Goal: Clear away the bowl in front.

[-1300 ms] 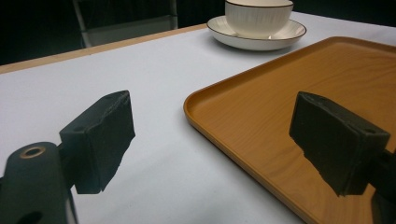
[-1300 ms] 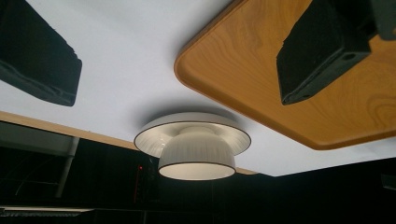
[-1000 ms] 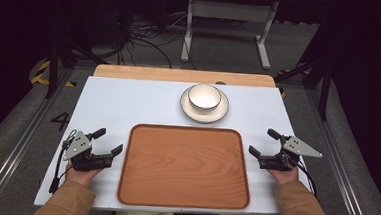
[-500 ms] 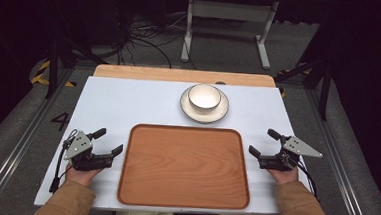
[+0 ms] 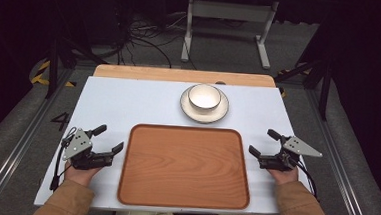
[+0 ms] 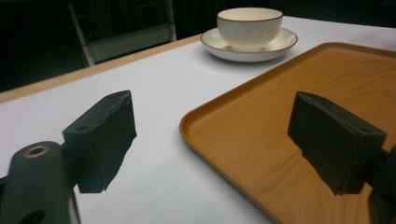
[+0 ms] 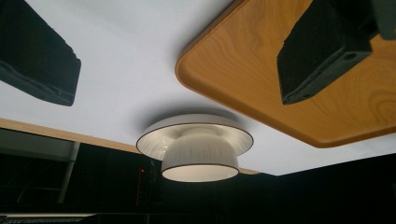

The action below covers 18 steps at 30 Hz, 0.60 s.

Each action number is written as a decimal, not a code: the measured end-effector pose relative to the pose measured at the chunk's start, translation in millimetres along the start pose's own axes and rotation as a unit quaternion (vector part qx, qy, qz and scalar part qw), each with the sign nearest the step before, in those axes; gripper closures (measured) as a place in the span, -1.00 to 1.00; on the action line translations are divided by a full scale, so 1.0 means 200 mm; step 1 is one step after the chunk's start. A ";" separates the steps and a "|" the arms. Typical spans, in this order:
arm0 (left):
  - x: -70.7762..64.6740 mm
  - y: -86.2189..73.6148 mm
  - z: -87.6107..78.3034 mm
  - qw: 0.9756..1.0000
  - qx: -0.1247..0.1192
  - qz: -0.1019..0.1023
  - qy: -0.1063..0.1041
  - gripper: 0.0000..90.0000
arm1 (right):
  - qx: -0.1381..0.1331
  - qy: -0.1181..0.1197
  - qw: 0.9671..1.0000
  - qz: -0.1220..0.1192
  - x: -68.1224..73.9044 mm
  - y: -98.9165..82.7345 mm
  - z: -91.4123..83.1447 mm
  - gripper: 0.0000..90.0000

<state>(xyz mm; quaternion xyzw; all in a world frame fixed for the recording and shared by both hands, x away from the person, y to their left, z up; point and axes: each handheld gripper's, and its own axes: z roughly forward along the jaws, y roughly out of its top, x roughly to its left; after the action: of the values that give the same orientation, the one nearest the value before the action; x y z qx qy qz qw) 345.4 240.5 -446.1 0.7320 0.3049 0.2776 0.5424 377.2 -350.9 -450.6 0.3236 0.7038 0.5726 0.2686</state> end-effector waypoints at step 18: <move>-0.03 0.09 0.00 1.000 -0.001 -0.012 -0.029 -0.57 | 0.001 0.000 1.000 0.000 0.00 0.00 0.00 -1.00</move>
<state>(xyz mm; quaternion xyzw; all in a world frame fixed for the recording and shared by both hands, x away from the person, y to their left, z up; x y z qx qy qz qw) 343.6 232.7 -429.6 0.7354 0.2973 0.2503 0.5551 377.1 -350.9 -450.7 0.3242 0.7038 0.5722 0.2685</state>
